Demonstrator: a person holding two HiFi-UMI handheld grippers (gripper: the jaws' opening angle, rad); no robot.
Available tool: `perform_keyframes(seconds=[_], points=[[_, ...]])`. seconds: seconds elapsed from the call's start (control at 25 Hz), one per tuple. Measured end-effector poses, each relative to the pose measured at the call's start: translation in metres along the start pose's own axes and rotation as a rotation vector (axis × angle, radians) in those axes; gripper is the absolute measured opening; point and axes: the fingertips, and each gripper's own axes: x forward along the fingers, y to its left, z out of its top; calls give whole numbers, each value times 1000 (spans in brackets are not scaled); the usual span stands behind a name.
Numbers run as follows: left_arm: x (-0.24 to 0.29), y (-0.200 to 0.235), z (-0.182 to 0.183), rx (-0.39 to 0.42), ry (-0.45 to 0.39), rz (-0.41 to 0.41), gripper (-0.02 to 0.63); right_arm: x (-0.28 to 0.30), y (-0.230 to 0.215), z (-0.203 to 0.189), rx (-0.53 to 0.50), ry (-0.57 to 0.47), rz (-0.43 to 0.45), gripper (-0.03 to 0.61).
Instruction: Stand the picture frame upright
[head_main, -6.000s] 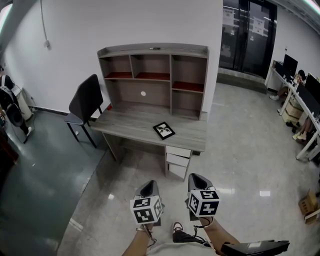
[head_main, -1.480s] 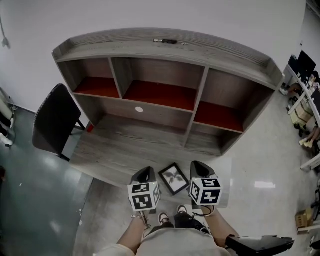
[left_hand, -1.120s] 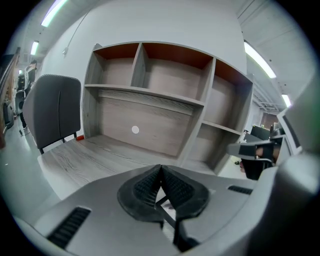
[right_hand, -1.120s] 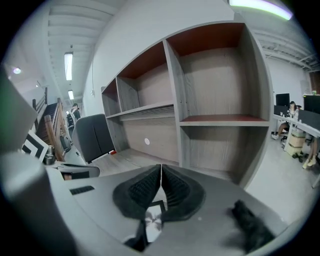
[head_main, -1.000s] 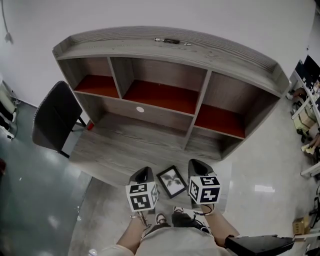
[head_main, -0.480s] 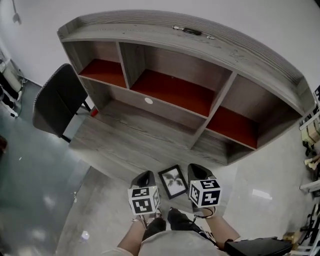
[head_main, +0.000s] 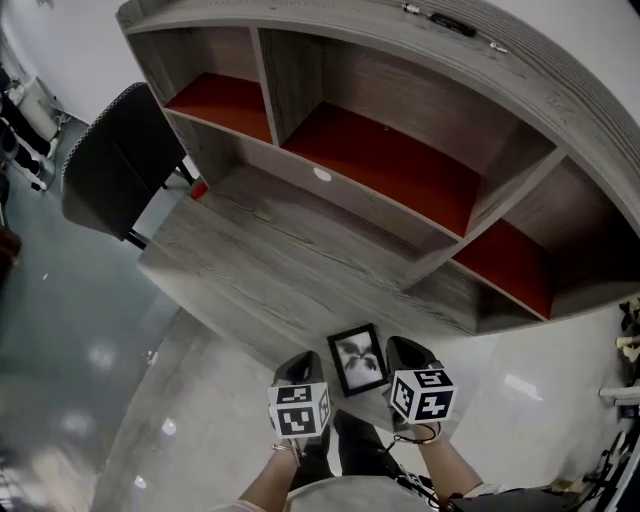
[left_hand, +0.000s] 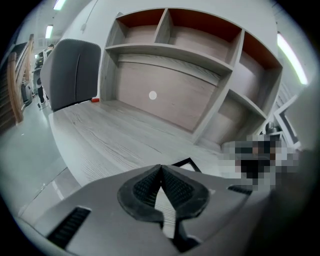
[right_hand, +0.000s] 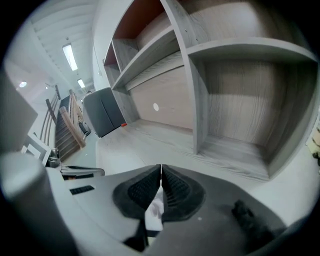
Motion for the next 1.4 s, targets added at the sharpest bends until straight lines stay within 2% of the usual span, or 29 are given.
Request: perform_keyframes(seconds=[0.4, 0.56, 1.0, 1.28, 1.4], points=[[23, 0, -28, -25, 57, 12, 12, 30, -4, -45, 13, 114, 76, 32], [28, 2, -36, -34, 75, 22, 12, 35, -7, -57, 8, 145, 81, 34], [35, 6, -52, -62, 101, 42, 12, 51, -13, -67, -15, 198, 121, 35], [41, 12, -50, -85, 89, 56, 12, 58, -11, -76, 16, 239, 174, 37], [40, 15, -49, -90, 86, 60, 12, 59, -9, -78, 15, 262, 193, 66]])
